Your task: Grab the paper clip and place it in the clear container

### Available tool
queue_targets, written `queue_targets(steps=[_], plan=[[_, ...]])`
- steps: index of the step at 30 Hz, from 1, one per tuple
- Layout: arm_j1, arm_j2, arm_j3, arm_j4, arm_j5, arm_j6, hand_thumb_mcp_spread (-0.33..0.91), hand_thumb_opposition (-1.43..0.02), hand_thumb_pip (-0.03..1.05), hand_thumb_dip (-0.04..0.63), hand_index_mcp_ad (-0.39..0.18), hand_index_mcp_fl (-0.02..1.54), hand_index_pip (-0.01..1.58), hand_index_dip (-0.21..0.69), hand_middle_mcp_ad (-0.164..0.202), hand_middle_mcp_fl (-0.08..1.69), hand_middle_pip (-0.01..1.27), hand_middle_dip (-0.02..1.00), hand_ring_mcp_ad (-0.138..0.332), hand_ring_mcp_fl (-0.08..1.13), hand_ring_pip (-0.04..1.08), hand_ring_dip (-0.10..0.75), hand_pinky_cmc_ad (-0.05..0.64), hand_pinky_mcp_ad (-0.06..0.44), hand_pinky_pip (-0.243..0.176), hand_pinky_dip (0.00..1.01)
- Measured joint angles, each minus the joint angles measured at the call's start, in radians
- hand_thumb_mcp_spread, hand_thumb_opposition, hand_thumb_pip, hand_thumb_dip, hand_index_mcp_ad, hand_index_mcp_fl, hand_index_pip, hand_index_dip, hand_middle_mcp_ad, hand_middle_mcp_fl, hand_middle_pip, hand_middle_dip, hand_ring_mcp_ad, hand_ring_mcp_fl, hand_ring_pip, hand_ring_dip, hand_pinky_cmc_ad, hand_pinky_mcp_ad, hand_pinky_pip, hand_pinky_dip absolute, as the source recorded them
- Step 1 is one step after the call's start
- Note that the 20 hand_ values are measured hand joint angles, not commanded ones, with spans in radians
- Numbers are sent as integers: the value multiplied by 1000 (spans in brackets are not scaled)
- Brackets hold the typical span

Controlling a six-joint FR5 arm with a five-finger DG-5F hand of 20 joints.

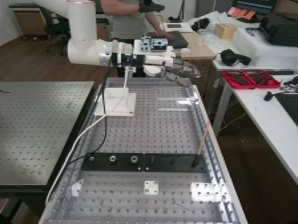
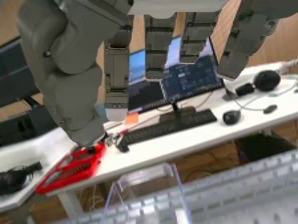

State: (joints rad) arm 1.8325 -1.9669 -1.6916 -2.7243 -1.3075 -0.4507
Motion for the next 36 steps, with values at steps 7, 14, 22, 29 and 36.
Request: queue_targets(steps=[7,14,22,29,36], plan=[[-24,130,-47,28,-11,-66,410,-787,534,269,-187,271,754,101,-2,166,127,204,98,0,103,99,333,279,-10,305],[-49,221,-85,8,-7,-139,400,-771,513,260,-187,304,595,105,3,164,127,204,94,0,103,99,342,278,-28,328],[-67,246,-90,-34,-13,-189,400,-771,506,262,-187,340,468,143,2,164,127,204,94,0,103,99,346,279,-31,332],[-87,265,-90,-65,-27,-224,400,-771,504,262,-187,360,436,178,2,164,127,204,94,0,103,99,351,279,-31,332],[-108,279,-92,-70,-34,-246,400,-771,504,262,-187,361,387,180,2,164,127,204,94,0,103,99,351,279,-31,332]])
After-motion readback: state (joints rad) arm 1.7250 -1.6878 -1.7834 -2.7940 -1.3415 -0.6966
